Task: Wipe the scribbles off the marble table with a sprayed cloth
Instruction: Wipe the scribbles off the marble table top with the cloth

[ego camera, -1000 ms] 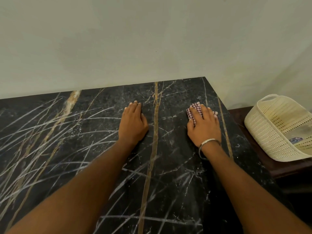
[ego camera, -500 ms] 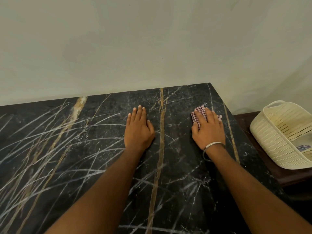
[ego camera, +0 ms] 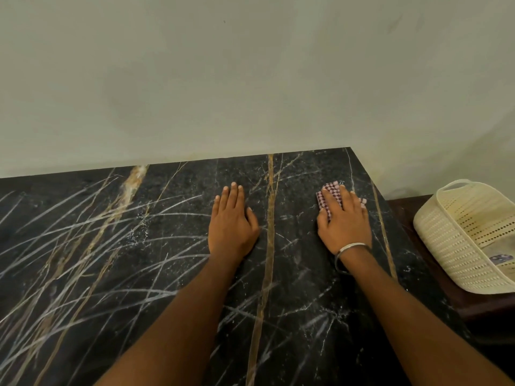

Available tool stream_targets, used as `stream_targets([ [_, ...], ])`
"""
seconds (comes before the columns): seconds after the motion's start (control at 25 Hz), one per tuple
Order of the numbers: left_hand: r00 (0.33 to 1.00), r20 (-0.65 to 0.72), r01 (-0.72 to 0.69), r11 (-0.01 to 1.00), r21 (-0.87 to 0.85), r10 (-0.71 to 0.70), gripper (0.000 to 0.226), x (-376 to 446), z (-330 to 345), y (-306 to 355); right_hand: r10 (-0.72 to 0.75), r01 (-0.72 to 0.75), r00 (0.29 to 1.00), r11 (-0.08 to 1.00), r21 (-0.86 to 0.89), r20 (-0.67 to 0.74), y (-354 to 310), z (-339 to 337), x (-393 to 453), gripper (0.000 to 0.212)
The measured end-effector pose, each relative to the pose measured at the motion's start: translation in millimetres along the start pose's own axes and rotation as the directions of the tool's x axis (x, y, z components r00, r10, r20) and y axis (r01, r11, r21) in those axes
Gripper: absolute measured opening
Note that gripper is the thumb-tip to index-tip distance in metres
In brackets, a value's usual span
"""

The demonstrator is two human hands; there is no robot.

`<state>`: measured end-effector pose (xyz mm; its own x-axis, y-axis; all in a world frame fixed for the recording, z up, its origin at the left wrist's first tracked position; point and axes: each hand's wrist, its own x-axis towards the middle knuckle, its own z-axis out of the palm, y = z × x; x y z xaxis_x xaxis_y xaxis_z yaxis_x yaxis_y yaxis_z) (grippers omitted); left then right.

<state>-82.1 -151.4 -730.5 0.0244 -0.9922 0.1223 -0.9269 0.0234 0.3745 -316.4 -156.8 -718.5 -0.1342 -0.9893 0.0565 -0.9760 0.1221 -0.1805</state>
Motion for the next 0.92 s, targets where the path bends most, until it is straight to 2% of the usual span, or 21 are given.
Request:
stream_targets([
  [0.16,1.000,-0.014,0.010,1.000,-0.003,-0.010,0.060,1,2,-1,0.058,-0.059,0.998,0.998,-0.007,-0.016,-19,2,3,0.055],
  [0.28,1.000,-0.006,0.014,1.000,0.005,-0.014,0.060,1,1,1,-0.058,0.058,0.998,0.998,-0.004,-0.008,-51,7,-3,0.055],
  [0.4,1.000,0.004,0.016,1.000,0.011,-0.016,0.061,2,0,1,-0.137,0.137,0.990,0.990,-0.012,0.019,-44,7,4,0.055],
  [0.56,1.000,0.012,0.014,1.000,0.006,-0.014,0.061,1,-2,1,-0.014,0.014,1.000,1.000,0.016,-0.001,-4,1,26,0.054],
  [0.68,1.000,0.002,0.021,1.000,0.006,-0.021,0.061,2,-1,1,0.046,-0.046,0.999,0.999,-0.006,-0.014,-13,4,30,0.054],
  [0.92,1.000,0.005,0.028,1.000,0.012,-0.028,0.061,1,-2,3,-0.164,0.164,0.986,0.986,0.010,-0.004,-54,14,24,0.054],
])
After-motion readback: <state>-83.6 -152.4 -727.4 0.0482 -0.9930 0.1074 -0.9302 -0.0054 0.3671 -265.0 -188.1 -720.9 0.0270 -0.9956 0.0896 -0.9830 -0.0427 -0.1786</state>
